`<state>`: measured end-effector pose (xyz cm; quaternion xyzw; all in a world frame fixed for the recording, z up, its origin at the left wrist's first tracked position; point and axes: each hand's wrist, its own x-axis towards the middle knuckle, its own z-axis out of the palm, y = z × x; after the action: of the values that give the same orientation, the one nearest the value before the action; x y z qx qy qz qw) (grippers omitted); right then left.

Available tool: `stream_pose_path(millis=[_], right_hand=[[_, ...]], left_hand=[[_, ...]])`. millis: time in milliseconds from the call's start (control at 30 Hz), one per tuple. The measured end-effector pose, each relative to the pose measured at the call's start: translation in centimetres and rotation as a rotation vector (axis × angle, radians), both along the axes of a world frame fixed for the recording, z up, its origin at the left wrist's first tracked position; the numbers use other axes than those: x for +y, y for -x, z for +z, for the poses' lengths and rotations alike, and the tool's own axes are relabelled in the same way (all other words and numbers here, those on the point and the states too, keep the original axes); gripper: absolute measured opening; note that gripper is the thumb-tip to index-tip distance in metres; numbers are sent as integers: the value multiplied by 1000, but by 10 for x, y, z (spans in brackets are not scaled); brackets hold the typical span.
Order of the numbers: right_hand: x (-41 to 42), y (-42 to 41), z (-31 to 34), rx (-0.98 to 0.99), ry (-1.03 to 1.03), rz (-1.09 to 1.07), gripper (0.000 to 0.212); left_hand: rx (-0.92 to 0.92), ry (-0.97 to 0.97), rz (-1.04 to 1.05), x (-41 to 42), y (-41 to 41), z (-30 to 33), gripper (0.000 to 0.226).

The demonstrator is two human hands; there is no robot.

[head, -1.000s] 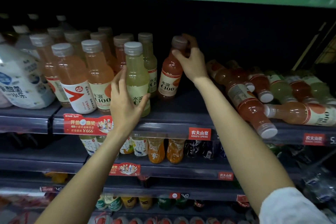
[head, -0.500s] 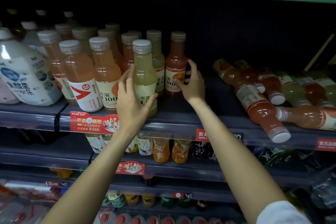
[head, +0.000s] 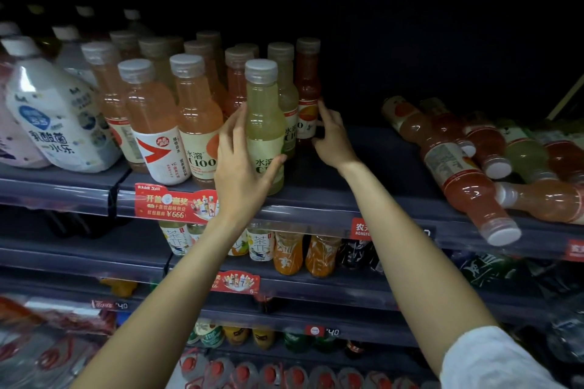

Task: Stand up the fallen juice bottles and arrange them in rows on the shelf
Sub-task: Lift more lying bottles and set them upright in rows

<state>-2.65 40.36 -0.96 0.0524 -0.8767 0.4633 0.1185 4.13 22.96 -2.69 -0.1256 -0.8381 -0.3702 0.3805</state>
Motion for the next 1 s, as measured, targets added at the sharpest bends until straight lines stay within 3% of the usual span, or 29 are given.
stream_pose_path(millis=[133, 300, 467, 533, 633, 800, 1000], right_hand=[[14, -26, 11, -65, -80, 72, 65], [60, -106, 21, 61, -316, 160, 41], [126, -184, 24, 274, -561, -199, 29], [148, -197, 17, 230, -636, -356, 29], [164, -211, 7, 14, -701, -462, 44], [159, -215, -2, -20, -601, -568, 55], [157, -221, 7, 266, -264, -600, 46]], left_hand=[[-6, 4, 25, 4, -6, 2, 91], [138, -96, -4, 24, -35, 0, 69], [156, 110, -405, 81, -49, 3, 39], [77, 247, -527, 109, -39, 9, 40], [-88, 407, -607, 156, -20, 14, 51], [-161, 631, -780, 207, 1, 18, 73], [-65, 671, -907, 217, 5, 22, 89]])
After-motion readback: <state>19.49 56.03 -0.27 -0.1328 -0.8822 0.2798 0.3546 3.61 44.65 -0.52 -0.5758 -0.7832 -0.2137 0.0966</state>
